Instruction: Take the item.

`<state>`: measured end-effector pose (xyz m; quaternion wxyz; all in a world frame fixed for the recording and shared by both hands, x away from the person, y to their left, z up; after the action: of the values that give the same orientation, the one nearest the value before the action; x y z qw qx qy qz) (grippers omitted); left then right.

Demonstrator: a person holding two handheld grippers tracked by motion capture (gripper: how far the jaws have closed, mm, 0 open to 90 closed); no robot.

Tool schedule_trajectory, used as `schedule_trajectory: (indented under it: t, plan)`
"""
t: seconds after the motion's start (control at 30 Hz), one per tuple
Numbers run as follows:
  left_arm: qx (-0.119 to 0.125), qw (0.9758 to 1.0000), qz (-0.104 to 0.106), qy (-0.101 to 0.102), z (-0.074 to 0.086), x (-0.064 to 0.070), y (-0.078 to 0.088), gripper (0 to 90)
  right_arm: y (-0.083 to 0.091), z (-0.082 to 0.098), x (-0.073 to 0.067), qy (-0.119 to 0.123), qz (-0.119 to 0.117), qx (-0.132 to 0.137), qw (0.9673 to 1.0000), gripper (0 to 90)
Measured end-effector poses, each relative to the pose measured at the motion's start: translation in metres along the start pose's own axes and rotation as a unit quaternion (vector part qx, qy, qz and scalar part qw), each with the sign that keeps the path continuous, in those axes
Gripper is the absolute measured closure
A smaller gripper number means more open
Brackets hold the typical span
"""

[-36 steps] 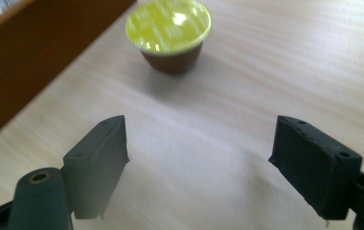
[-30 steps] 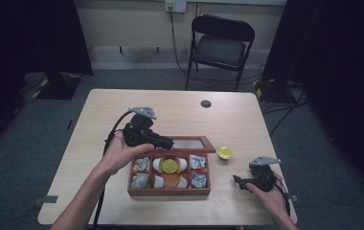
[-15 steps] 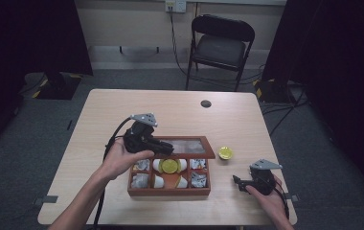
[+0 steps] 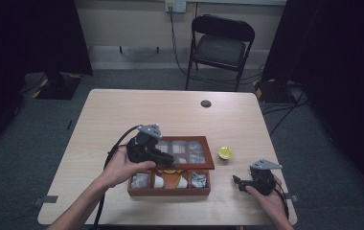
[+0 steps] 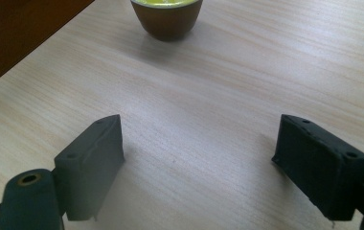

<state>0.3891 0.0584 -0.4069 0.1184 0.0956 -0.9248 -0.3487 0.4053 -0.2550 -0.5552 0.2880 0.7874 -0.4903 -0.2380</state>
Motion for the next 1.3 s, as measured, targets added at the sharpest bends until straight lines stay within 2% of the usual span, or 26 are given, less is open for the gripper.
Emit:
schedule_trajectory:
  t: [0.27, 0.33, 0.37, 0.4, 0.43, 0.63, 0.83, 0.97, 1.2, 1.3]
  plan:
    - [-0.009, 0.9998, -0.009, -0.015, 0.008, 0.006, -0.007, 81.8, 0.0, 0.0, 0.0, 0.0, 0.001, 0.0, 1.0, 16.2]
    - [-0.017, 0.9996, -0.006, -0.023, 0.011, 0.007, -0.009, 81.9, 0.0, 0.0, 0.0, -0.001, 0.001, 0.0, 1.0, 16.2]
    - [-0.017, 0.9996, -0.006, -0.021, 0.012, 0.008, -0.011, 81.9, 0.0, 0.0, 0.0, -0.001, 0.001, 0.0, 1.0, 16.2]
    - [-0.025, 0.9992, -0.004, -0.029, 0.014, 0.008, -0.012, 81.9, 0.0, 0.0, 0.0, -0.001, 0.001, 0.0, 1.0, 16.2]
    - [-0.024, 0.9994, -0.004, -0.026, 0.015, 0.008, -0.013, 82.0, 0.0, 0.0, 0.0, -0.001, 0.001, 0.0, 1.0, 16.2]
    - [-0.046, 0.9983, -0.003, -0.035, 0.02, 0.011, -0.019, 82.1, 0.0, 0.0, 0.0, -0.001, 0.001, 0.0, 1.0, 16.2]
    - [-0.05, 0.9982, 0.004, -0.033, 0.026, 0.012, -0.026, 82.2, 0.0, 0.0, 0.0, -0.001, 0.002, 0.0, 1.0, 16.2]
    - [-0.061, 0.9974, 0.007, -0.039, 0.031, 0.013, -0.03, 82.4, 0.0, 0.0, 0.0, -0.001, 0.002, 0.0, 1.0, 16.2]
    - [-0.072, 0.9967, 0.013, -0.035, 0.036, 0.014, -0.037, 82.5, 0.0, 0.0, 0.0, -0.002, 0.002, 0.0, 1.0, 16.2]
    - [-0.077, 0.9965, 0.009, -0.033, 0.038, 0.014, -0.04, 82.6, 0.0, 0.0, 0.0, -0.002, 0.002, -0.001, 1.0, 16.2]
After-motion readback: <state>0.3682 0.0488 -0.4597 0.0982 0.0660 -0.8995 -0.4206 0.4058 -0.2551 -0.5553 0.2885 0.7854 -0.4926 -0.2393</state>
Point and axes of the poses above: each handheld gripper's, and its own axes: y roughly backward along the jaws, z roughly out of its underside, x roughly to its right, the point moved 8 cm from there along -y, roughly forward along the jaws, and after that the axes turned 8 degrees about -y, right-handed, at the moved point
